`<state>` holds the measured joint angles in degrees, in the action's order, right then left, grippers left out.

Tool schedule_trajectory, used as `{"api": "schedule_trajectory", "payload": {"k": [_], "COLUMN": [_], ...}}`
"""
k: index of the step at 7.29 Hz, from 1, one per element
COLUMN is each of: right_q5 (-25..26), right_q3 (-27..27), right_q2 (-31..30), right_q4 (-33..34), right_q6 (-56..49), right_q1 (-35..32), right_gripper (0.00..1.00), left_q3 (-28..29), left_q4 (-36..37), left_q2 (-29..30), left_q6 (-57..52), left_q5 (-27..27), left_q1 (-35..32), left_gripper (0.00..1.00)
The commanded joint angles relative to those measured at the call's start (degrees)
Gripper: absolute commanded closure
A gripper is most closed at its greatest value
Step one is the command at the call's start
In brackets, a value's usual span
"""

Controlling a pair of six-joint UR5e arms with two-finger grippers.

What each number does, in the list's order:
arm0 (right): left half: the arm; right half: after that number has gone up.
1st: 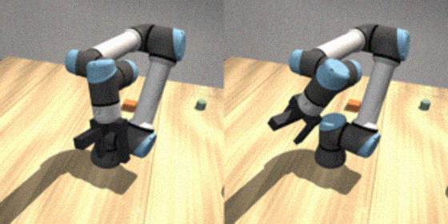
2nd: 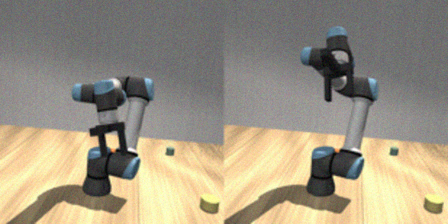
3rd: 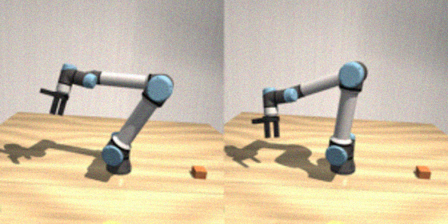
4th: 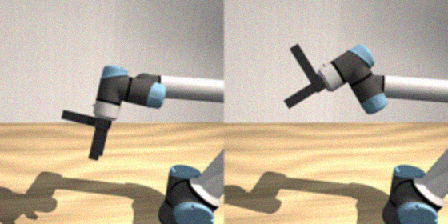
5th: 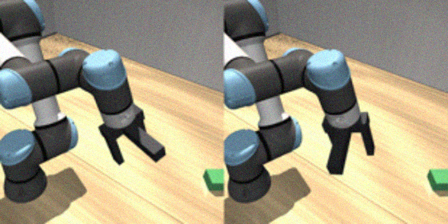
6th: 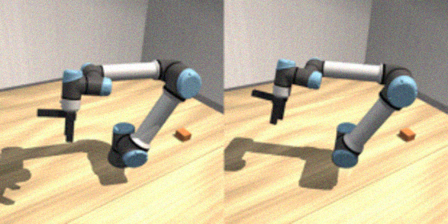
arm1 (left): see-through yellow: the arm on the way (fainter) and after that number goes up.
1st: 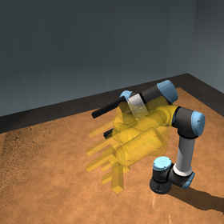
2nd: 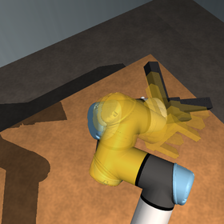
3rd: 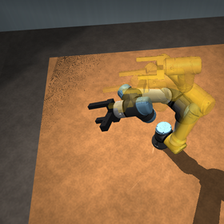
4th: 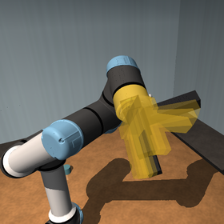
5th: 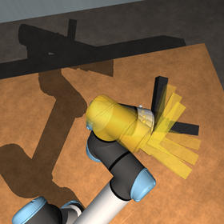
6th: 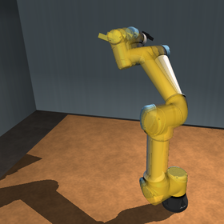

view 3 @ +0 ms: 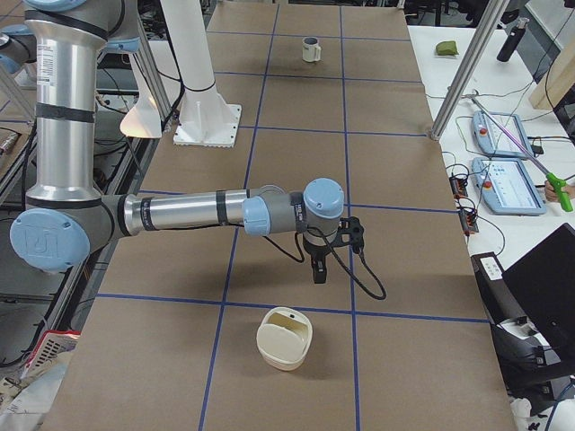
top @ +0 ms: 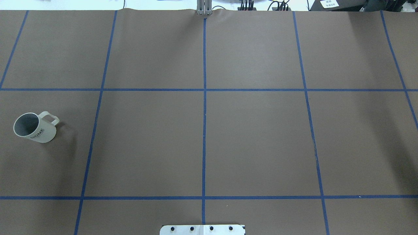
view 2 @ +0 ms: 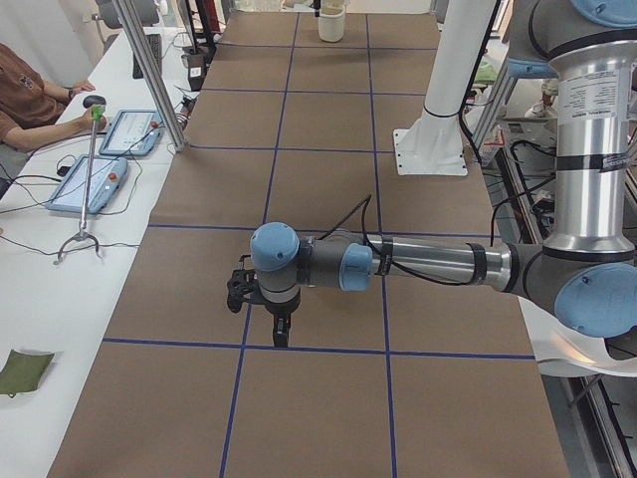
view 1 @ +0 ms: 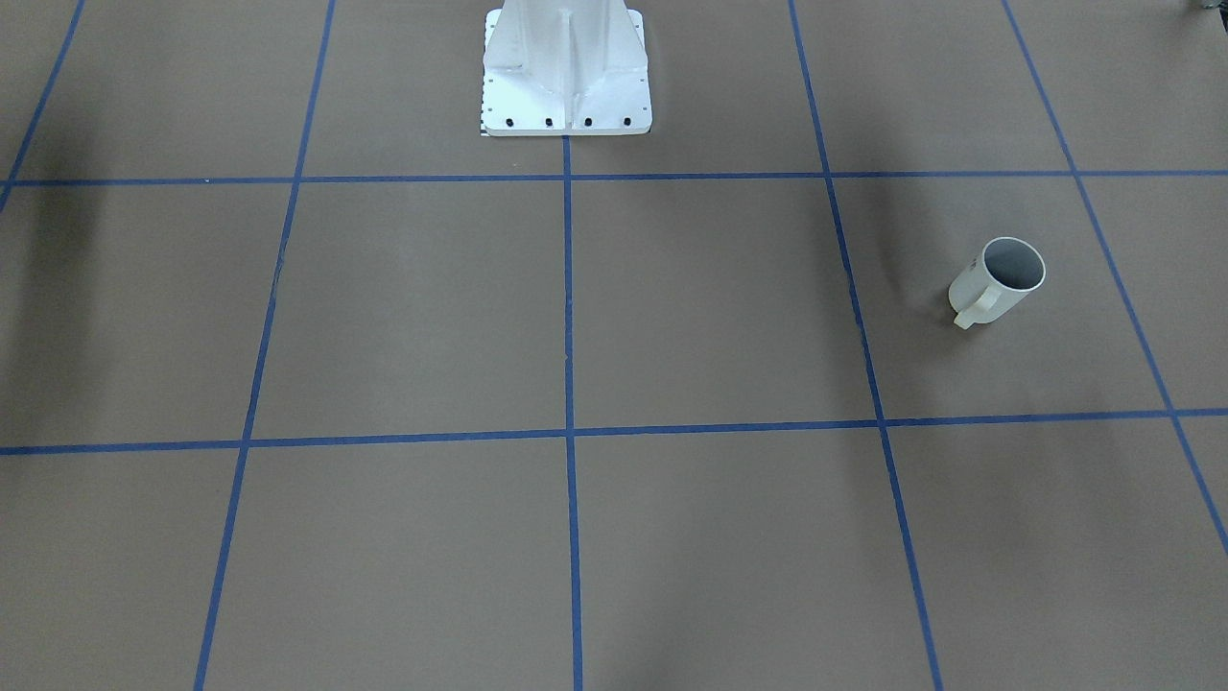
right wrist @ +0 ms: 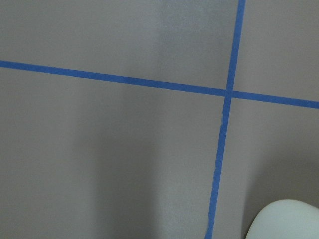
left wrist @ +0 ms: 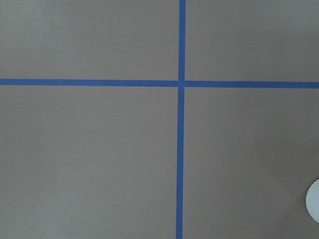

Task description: Left arm hands cup to right arm to dump lemon

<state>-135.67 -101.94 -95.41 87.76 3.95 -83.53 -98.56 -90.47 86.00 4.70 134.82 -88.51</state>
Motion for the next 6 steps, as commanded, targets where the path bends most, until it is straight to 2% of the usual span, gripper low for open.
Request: {"api": "schedule_trajectory", "payload": {"k": [1,4,5,6], "right_q5": [0.0,-0.1,-0.1,-0.1], "right_q3": [0.3,-0.1,0.3,0.3], "right_q2": [0.0,0.1,0.2,0.7], "right_q4": [0.0,-0.1,-0.1,-0.2], "right_q6": [-0.1,-0.1,-0.2,-0.2], "right_q1": [0.0,0.0,0.0,0.0], "right_gripper": [0.0,0.0,0.0,0.0], "left_q3": [0.7,2.1,2.4,2.4], "left_q4": [-0.7,-2.5,-2.8,-7.0], "left_q2": [-0.2,-0.7,-0.5,-0.5], "left_q6": [-1.2,-1.1,-1.3,-0.9], "left_q5": [-0.2,1.0,2.5,6.3], "left_q1": [0.1,0.1,0.5,3.2], "left_gripper": [0.0,0.0,0.0,0.0]}}
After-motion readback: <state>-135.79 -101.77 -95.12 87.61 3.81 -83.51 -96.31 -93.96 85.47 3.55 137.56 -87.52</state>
